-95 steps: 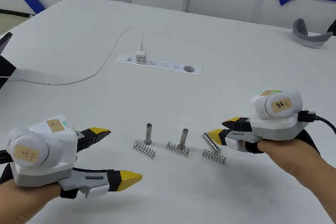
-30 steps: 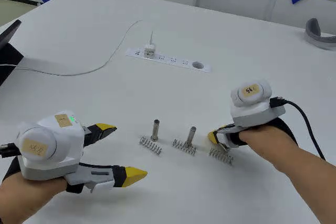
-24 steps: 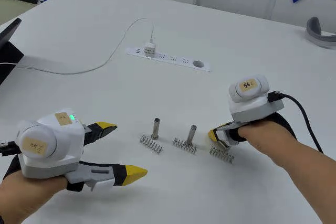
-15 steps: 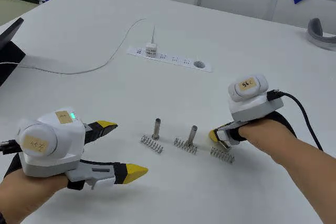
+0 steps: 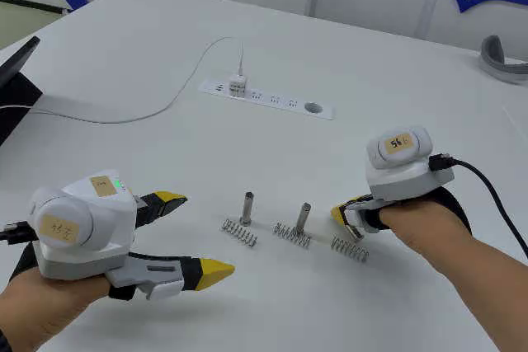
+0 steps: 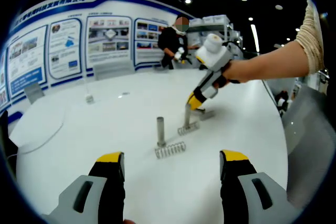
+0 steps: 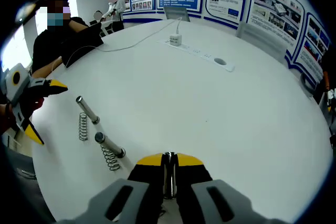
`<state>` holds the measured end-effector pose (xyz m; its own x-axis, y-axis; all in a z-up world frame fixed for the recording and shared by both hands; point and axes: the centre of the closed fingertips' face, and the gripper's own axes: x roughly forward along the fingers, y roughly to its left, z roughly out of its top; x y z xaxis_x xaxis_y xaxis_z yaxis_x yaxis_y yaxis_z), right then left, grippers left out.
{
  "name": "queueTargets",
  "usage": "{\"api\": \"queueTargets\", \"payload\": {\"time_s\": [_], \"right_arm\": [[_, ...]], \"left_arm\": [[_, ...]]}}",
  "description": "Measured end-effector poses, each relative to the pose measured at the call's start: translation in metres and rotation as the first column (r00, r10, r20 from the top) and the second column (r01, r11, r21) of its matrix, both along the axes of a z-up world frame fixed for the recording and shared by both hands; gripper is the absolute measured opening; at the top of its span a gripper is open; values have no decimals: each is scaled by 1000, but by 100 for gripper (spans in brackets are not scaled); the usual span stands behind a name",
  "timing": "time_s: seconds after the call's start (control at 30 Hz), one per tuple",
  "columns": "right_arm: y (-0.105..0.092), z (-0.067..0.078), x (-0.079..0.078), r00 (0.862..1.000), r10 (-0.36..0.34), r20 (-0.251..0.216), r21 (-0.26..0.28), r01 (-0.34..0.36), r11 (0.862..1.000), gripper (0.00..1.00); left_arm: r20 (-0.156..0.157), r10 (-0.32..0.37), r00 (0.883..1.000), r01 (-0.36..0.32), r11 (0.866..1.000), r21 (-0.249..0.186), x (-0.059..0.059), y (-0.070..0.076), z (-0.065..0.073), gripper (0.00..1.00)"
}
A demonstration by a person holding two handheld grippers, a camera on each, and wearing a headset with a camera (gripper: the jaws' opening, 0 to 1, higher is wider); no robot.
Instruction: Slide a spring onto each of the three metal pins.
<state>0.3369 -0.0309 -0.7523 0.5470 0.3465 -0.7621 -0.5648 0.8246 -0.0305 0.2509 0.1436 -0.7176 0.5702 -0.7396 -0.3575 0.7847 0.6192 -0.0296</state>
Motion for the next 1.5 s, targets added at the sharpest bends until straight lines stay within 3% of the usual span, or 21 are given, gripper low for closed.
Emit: {"api": "queueTargets", "payload": {"time_s": [0.37, 1.5], "right_arm": [[-5, 15, -10, 999, -19, 42, 23, 18, 1000, 9], [-1, 30, -34, 993, -4, 115, 77, -5, 997, 9]], "left_arm": [[11, -12, 1000, 12, 1000, 4, -3, -3, 4, 75], [25, -18, 1000, 18, 1000, 6, -5, -4, 8, 75]]}}
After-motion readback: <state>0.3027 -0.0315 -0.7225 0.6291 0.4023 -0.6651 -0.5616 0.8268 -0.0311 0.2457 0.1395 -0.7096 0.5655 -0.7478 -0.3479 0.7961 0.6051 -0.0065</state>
